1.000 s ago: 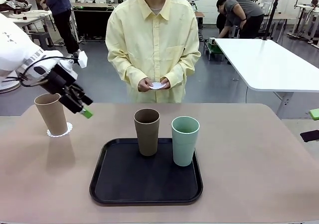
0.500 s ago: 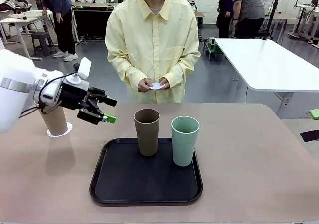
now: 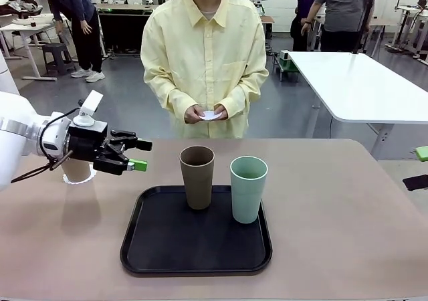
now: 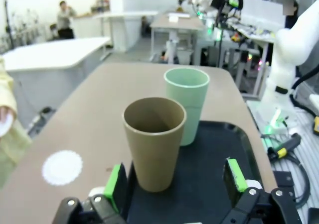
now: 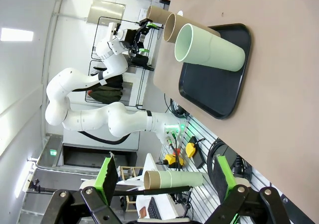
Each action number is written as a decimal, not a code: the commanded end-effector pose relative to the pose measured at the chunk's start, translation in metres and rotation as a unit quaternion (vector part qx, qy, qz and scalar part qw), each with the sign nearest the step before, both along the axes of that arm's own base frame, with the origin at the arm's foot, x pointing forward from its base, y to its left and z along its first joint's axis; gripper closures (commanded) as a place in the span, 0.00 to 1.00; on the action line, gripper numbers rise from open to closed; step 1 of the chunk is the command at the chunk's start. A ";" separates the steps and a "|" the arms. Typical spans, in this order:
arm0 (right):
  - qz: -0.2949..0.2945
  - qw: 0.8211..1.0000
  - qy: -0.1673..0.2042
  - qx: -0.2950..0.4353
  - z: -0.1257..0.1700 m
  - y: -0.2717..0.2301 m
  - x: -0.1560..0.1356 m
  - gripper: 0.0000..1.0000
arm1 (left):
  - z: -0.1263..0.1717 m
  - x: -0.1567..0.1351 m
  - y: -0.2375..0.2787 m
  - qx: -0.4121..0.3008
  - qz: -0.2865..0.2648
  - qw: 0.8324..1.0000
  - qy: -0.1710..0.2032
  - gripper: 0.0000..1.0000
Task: Place coasters on the table and set cups on them.
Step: Take one Reusable plastic cup from the Flat Tray and place it on a coaster set by the human.
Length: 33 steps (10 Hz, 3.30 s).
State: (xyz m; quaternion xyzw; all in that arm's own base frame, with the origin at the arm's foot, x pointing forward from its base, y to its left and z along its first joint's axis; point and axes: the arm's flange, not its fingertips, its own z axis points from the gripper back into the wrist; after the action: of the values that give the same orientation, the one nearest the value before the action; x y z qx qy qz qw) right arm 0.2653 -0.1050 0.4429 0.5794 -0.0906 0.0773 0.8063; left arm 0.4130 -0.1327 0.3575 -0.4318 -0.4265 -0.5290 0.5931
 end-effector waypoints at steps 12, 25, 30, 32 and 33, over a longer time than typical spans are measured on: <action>0.002 1.000 -0.006 0.009 0.000 -0.001 0.001 0.00 | -0.057 0.015 -0.028 -0.001 -0.027 0.999 -0.026 0.00; 0.002 1.000 -0.006 0.009 0.000 -0.001 0.001 0.00 | -0.113 0.037 -0.077 0.025 0.017 0.999 -0.045 0.00; 0.002 1.000 -0.006 0.009 0.000 -0.001 0.001 0.00 | -0.122 0.045 -0.092 0.019 -0.007 0.999 -0.030 0.00; 0.002 1.000 -0.006 0.009 0.000 -0.001 0.001 0.00 | -0.124 0.046 -0.097 0.015 -0.011 0.999 -0.026 0.00; 0.002 1.000 -0.006 0.009 0.000 -0.001 0.001 0.00 | -0.125 0.046 -0.102 0.016 -0.017 0.999 -0.024 0.00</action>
State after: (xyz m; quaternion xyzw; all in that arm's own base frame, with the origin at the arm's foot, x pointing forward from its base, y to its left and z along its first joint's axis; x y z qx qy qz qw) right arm 0.2653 -0.1050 0.4429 0.5795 -0.0906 0.0773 0.8063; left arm 0.4567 -0.2263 0.2368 -0.4175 -0.4155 -0.5516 0.5905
